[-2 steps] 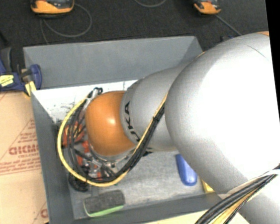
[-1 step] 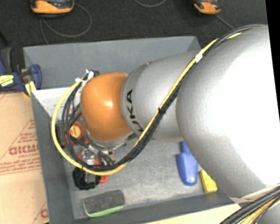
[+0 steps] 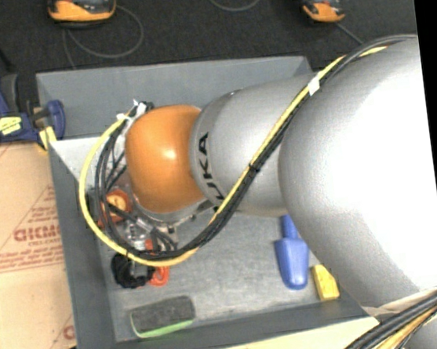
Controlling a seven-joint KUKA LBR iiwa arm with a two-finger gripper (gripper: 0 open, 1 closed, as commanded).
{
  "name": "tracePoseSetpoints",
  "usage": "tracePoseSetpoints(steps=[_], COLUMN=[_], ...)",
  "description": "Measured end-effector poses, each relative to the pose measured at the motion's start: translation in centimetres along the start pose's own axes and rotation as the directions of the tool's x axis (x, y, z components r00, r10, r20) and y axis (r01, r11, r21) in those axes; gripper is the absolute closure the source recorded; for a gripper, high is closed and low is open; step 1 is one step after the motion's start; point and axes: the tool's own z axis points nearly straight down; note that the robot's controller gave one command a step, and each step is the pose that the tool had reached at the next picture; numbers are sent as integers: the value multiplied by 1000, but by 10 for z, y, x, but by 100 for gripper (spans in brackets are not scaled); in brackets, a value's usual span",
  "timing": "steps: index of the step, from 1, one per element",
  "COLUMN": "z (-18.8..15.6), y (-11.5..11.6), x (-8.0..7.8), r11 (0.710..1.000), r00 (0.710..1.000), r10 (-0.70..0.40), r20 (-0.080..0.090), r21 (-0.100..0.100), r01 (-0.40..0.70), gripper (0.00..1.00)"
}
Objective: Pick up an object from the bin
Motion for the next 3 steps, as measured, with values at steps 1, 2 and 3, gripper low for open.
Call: tracePoseSetpoints(steps=[1,2,3], z=[-29,-45,-81], y=[-22,-24,-38], x=[-2,-5,-32], r11=[1000,1000,999], r00=[1000,1000,999], r10=[-6,-4,-44], r20=[-22,-18,-8], r21=[9,8,2], r01=[6,4,44], gripper=[100,100,100])
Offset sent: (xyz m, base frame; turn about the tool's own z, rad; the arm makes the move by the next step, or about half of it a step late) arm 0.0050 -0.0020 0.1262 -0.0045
